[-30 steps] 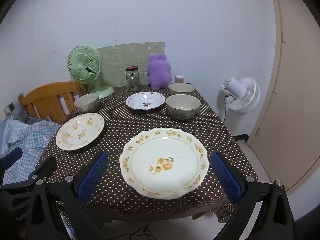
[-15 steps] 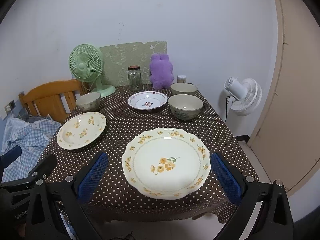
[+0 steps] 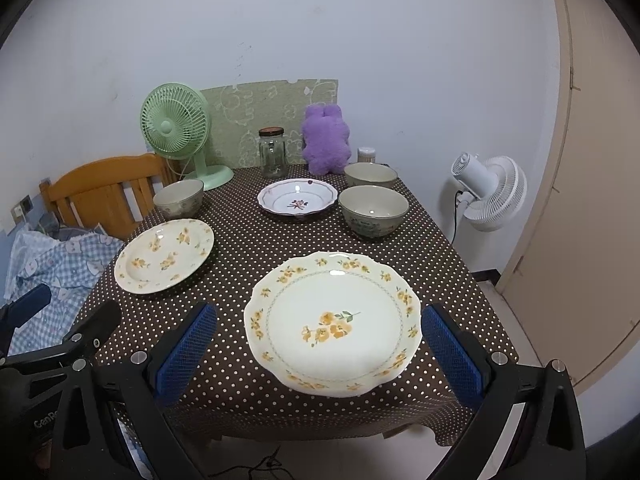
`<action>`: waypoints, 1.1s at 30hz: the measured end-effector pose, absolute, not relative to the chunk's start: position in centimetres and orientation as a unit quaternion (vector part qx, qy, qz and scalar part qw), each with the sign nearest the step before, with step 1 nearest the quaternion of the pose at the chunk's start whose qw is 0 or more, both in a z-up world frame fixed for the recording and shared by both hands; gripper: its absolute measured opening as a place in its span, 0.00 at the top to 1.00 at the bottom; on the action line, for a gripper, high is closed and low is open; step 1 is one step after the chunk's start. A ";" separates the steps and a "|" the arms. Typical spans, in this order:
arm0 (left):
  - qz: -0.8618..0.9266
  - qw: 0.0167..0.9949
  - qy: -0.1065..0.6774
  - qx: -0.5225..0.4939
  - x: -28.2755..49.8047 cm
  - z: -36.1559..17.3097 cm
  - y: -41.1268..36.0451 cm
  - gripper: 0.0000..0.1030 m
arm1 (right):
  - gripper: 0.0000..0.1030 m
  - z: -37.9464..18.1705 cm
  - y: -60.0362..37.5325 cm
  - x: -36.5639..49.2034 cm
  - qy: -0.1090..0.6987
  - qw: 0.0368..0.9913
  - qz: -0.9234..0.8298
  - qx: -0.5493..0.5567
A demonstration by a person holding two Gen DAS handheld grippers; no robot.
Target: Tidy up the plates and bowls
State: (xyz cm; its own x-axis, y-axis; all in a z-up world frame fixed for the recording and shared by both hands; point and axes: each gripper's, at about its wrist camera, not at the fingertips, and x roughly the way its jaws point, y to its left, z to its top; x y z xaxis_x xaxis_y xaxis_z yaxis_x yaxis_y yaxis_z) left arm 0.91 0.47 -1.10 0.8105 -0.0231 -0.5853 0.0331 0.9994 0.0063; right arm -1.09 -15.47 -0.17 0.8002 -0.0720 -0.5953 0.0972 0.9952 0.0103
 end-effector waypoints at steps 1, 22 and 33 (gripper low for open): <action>-0.015 0.951 0.308 0.008 1.0 -1.1 0.5 0.04 | 0.00 -0.2 -15.5 -1.0 0.314 0.948 -0.045 0.021; -0.019 0.952 0.306 0.015 1.5 -0.9 0.4 0.04 | 0.00 -0.3 -15.6 0.1 0.321 0.945 -0.047 0.030; -0.020 0.951 0.307 0.015 1.8 -0.9 0.3 0.04 | 0.00 -0.4 -15.6 0.4 0.322 0.945 -0.049 0.029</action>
State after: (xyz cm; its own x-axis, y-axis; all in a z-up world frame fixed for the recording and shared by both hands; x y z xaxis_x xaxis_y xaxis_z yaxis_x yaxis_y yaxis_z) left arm 1.79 0.33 -0.89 0.8110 -0.0288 -0.5844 0.0466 0.9988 0.0154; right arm 0.42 -15.65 -0.44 0.7881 -0.0735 -0.6111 0.1107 0.9936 0.0233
